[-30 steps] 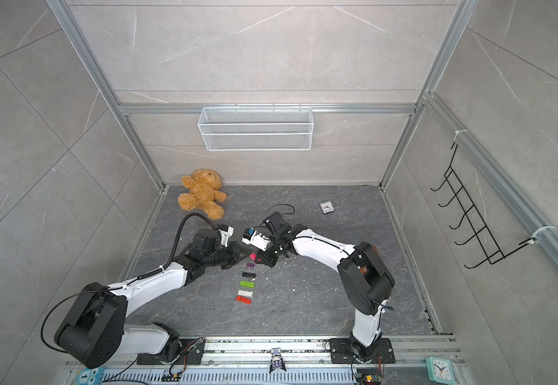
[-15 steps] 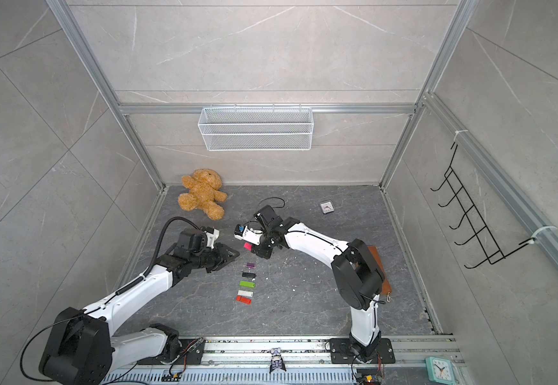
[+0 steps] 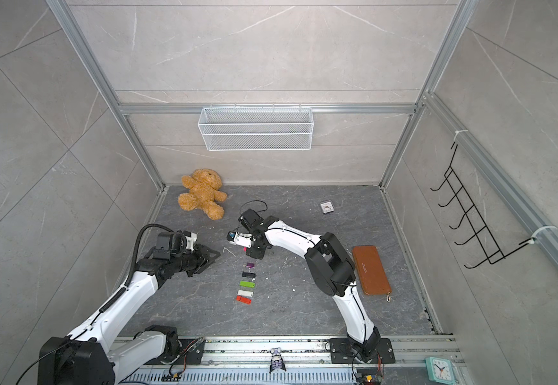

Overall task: Close the usb drive cover
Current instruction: Place the USB drive at the center of the board.

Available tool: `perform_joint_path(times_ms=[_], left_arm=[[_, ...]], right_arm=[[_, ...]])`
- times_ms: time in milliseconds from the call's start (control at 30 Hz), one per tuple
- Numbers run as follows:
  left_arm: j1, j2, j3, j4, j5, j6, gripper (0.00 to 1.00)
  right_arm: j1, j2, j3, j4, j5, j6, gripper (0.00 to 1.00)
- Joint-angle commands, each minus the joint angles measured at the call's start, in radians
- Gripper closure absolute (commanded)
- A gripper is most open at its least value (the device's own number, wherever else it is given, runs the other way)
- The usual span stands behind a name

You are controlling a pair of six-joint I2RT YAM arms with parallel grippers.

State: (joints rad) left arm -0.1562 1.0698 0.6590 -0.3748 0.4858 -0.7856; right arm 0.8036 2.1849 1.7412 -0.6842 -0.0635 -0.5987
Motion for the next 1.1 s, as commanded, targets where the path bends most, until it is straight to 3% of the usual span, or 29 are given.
perform_joint_path(times_ms=[0,300,833,1000,1067], left_arm=[[0.006,-0.021,-0.007,-0.019,-0.013,0.025,0.62],[0.007,-0.037,-0.019,-0.015,-0.013,0.017,0.62],[0.007,-0.077,-0.016,-0.046,-0.039,0.022,0.62],[0.012,-0.072,0.046,-0.116,-0.134,0.097,0.62],[0.016,-0.068,0.094,-0.158,-0.232,0.153,0.62]], right_arm=[[0.018,0.033,0.033,-0.064,0.025,-0.037,0.83],[0.021,0.055,0.037,-0.083,0.007,-0.057,0.81],[0.020,0.018,0.016,-0.049,-0.005,-0.074,0.63],[0.013,-0.101,-0.066,0.013,-0.024,-0.029,0.61],[-0.011,-0.168,-0.127,0.042,-0.037,0.011,0.61]])
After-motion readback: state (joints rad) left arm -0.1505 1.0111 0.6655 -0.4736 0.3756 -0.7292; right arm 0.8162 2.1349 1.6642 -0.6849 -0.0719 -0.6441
